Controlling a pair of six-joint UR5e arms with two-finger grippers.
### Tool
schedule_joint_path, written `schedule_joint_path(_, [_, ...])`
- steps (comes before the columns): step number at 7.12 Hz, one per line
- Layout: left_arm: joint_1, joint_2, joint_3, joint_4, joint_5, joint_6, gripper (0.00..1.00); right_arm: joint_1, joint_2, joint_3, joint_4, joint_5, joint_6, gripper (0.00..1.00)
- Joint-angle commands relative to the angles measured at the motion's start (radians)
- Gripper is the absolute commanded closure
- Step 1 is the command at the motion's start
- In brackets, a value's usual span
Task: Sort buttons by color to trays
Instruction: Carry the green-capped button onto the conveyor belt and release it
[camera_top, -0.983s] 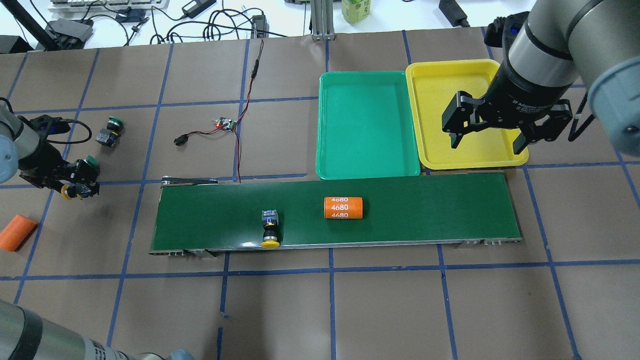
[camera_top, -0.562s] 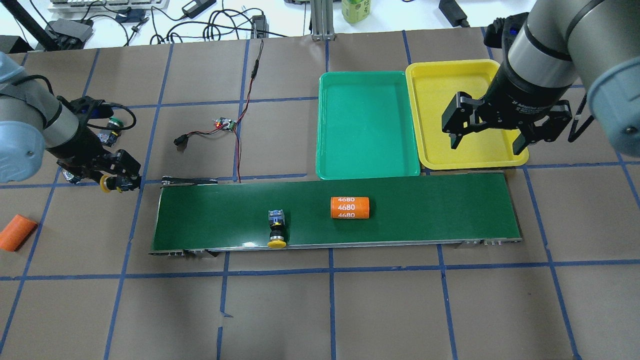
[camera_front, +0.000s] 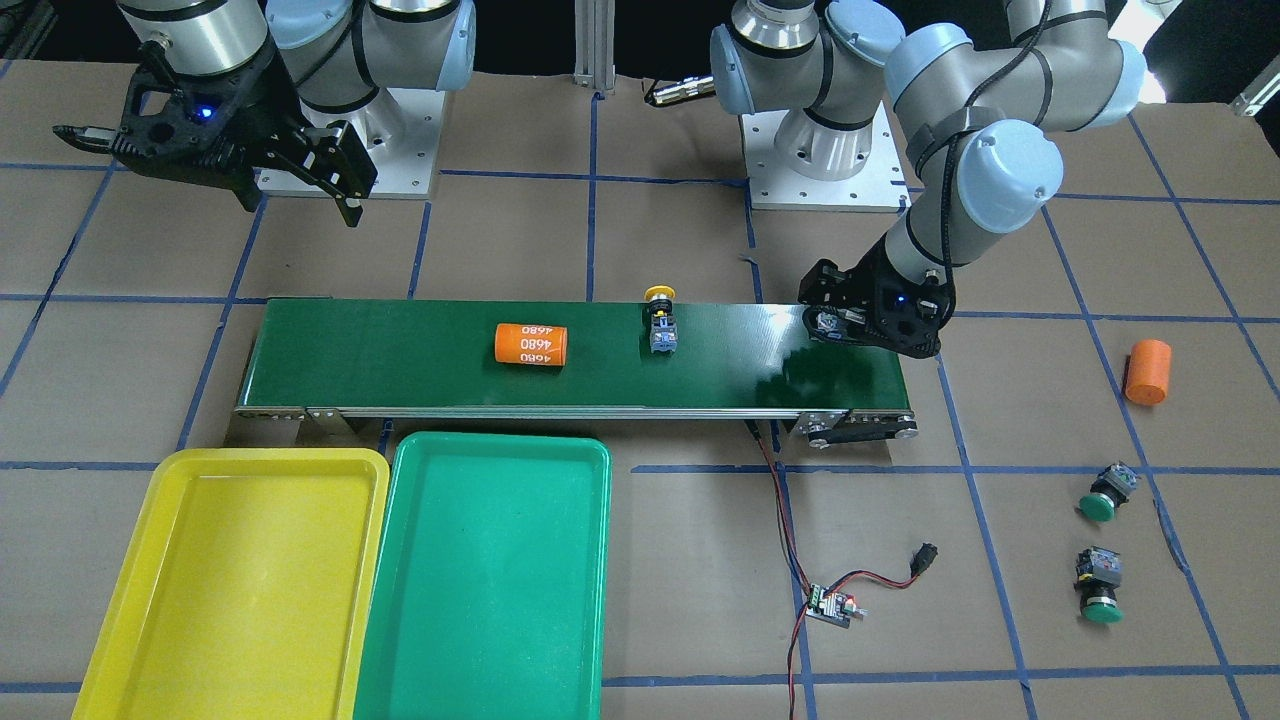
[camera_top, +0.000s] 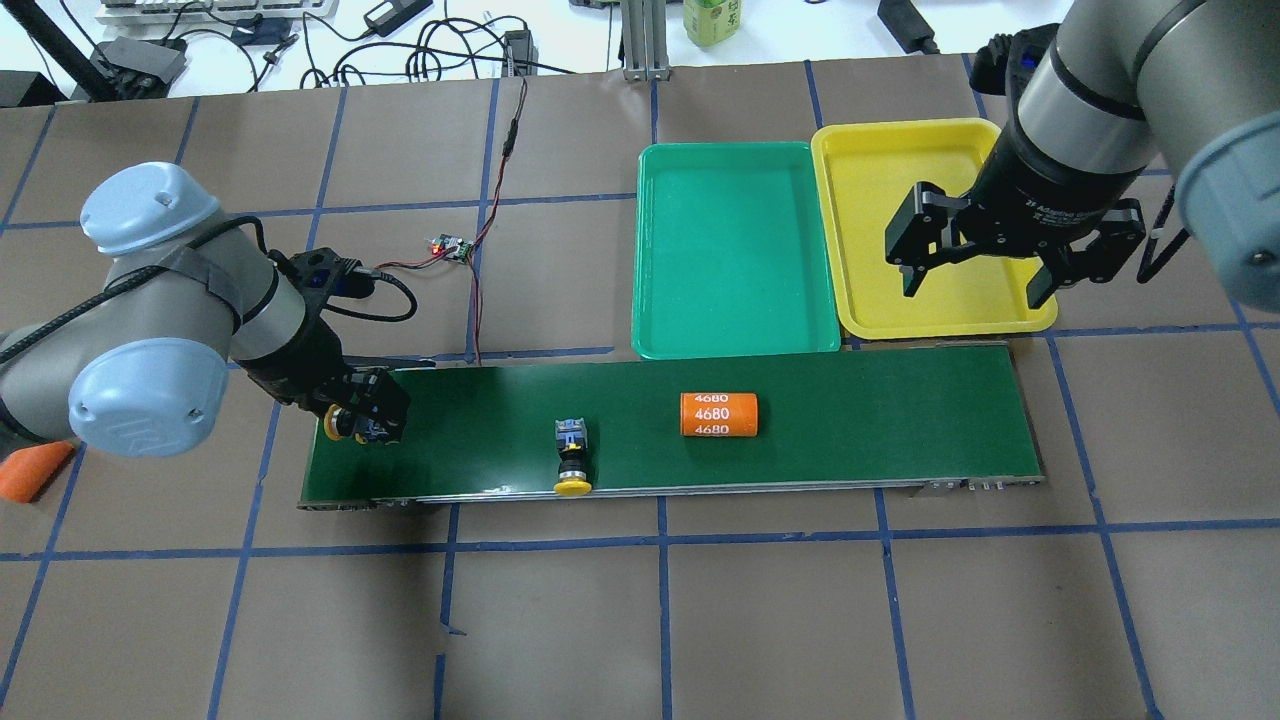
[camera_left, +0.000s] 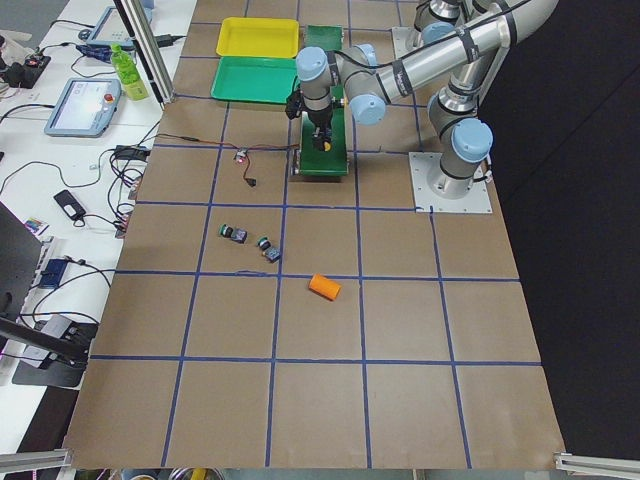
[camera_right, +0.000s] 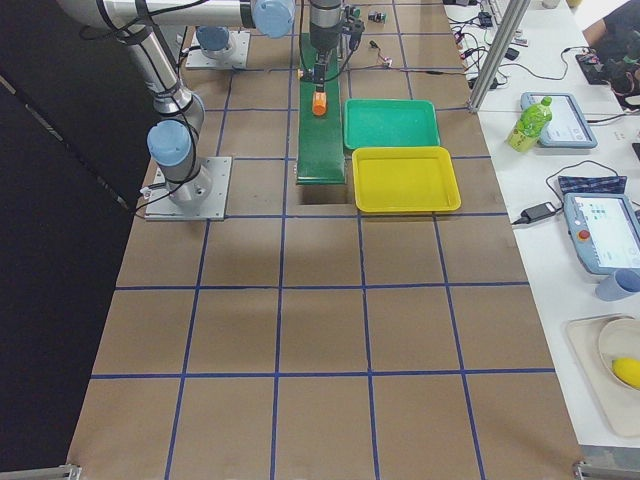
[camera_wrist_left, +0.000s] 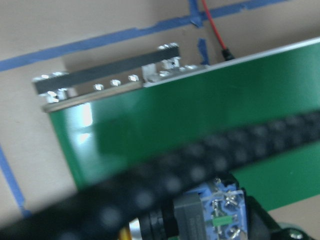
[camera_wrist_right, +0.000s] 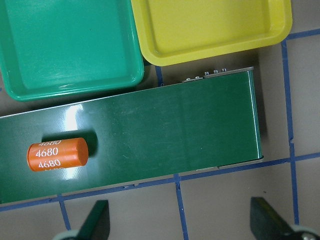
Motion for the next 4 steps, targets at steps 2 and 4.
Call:
schedule_joint_path(2, [-0.017,-0.018,-0.024,0.091,-0.009,-0.109,0.00,0.000,-0.001,0.002,0.001,-0.004,0.001,0.00])
schedule_joint_path(4, [-0.003,-0.016,0.107,-0.005,-0.001,-0.192,0.00,0.000,0.001,0.002,-0.001,-0.001,0.001,0.00])
